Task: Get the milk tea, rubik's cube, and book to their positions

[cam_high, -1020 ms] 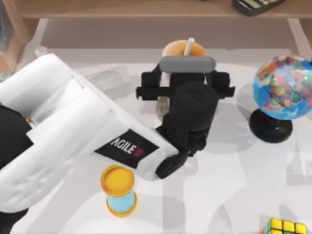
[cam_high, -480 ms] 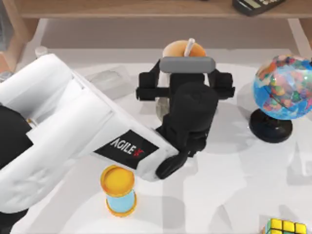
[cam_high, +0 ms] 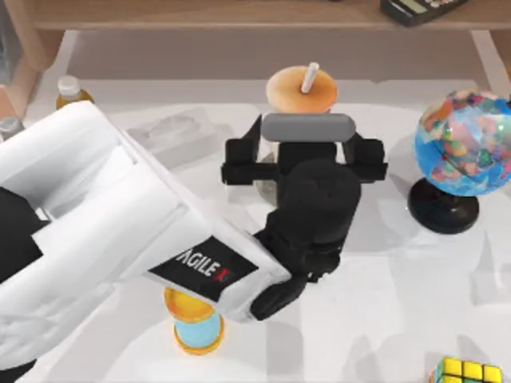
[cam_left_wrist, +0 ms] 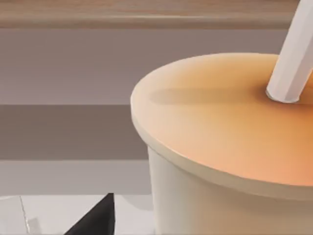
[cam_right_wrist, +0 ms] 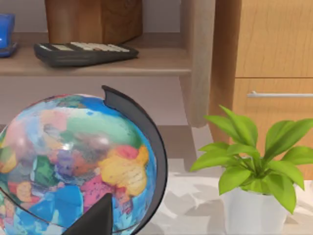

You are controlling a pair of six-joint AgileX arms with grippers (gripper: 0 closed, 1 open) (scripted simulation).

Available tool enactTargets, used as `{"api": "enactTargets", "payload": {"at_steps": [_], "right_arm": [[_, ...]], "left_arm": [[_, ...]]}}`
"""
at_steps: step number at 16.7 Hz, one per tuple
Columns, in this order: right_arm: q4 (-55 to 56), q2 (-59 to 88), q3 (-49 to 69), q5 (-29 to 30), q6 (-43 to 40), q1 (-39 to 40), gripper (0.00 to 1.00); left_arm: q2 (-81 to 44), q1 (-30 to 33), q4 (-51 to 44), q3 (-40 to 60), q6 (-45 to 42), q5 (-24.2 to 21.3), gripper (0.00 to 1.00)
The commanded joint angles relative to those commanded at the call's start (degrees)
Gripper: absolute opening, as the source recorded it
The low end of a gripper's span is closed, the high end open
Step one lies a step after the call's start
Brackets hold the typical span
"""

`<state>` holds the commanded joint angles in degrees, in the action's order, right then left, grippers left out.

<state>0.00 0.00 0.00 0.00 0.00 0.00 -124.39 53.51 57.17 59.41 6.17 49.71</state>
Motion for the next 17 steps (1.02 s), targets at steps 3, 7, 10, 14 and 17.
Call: {"api": "enactTargets", "payload": {"at_steps": [3,7,10,14,17], "right_arm": [[0.0,0.0,0.0,0.0,0.0,0.0,1.0],[0.0,0.0,0.0,0.0,0.0,0.0,1.0],[0.0,0.0,0.0,0.0,0.0,0.0,1.0],[0.0,0.0,0.0,0.0,0.0,0.0,1.0],[0.0,0.0,0.0,0.0,0.0,0.0,1.0]], "left_arm": [[0.72,0.08,-1.15,-0.1,0.06,0.2,1.0],[7.93,1.18,-7.41,-0.74,0.29,1.48,1.0],[9.96,2.0,-9.42,-1.06,0.4,2.29,1.0],[9.78,1.69,-9.27,-0.79,0.39,2.18,1.0],[13.12,0.45,-10.51,-2.28,0.1,0.44,1.0]]}}
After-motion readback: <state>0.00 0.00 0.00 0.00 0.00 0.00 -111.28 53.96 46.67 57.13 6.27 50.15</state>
